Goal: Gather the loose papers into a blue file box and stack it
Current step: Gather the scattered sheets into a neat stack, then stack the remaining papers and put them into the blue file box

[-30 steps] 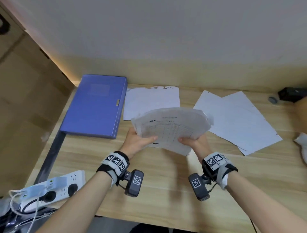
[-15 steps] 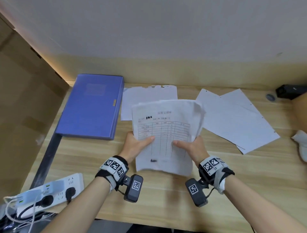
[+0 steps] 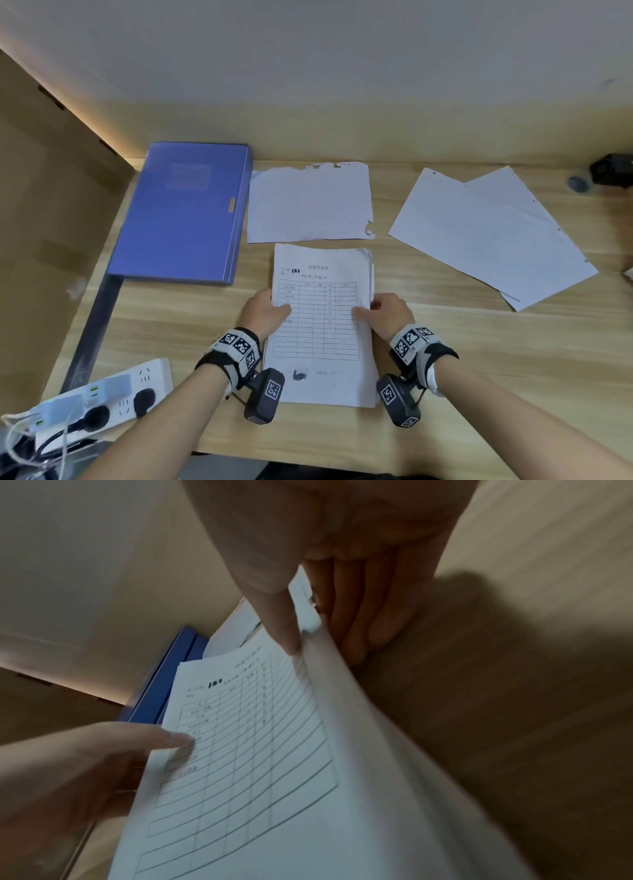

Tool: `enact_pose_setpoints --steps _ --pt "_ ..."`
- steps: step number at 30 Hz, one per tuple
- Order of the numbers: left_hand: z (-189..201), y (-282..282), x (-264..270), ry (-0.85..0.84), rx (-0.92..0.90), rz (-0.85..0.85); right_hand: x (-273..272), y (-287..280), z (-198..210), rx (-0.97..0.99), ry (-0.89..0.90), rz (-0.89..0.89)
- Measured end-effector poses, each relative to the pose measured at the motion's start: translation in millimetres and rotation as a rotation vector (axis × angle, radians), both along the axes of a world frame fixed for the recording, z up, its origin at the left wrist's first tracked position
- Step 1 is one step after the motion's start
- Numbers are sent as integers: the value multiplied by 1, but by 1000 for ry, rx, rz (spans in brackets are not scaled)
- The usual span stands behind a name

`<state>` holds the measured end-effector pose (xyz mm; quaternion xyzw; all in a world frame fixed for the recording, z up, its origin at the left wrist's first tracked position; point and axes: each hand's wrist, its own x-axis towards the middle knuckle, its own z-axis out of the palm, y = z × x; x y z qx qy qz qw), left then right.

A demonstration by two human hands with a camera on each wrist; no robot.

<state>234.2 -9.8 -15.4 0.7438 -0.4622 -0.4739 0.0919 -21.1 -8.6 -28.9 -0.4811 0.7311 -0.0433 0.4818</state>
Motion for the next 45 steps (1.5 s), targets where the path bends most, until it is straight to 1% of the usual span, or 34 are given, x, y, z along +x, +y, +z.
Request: enact_pose_setpoints --steps 2,4,6,7,8,10,12,16,18,20,22,24,28,31,35,38,40,42,45 --pt "6 -8 0 -129 27 -102 -7 -5 3 -2 29 19" --pt "12 -20 -1 -318 62 -299 -21 -12 6 -21 62 6" --pt "23 -35 -4 -542 76 -504 -40 -21 10 -24 100 -11" --pt "30 -44 -9 -624 68 -568 -51 -27 11 -28 113 -18" --pt "39 -55 -14 -673 49 -604 -63 -33 13 -35 123 -26" --pt "52 -80 -29 -697 -37 -646 -89 -48 17 -68 139 -61" --pt "57 -105 -49 -659 -129 -699 -115 -66 21 -108 169 -109" --pt "43 -149 -95 -582 -220 -787 -167 -103 28 -177 274 -128" --pt "33 -165 -109 -610 -177 -843 -193 -119 26 -211 314 -122" --pt "22 -173 -114 -667 -68 -936 -215 -133 21 -240 343 -130" --pt "13 -176 -115 -722 -1 -1003 -232 -147 15 -266 371 -127" --pt "6 -174 -116 -750 1 -1032 -246 -158 9 -251 421 -106" --pt "5 -167 -119 -782 -29 -1025 -256 -171 6 -140 501 -74" --pt "0 -165 -119 -805 -96 -1008 -260 -176 1 -127 577 -59" --pt "5 -170 -121 -842 -157 -977 -268 -176 1 -80 575 -46" --pt "21 -181 -123 -791 -233 -912 -271 -174 5 -53 566 -51" --pt "32 -188 -129 -728 -311 -830 -271 -171 5 -98 549 -81" --pt "48 -192 -142 -657 -452 -797 -271 -169 5 -123 565 -72" --pt "79 -191 -171 -530 -673 -843 -277 -171 7 -78 595 -41"
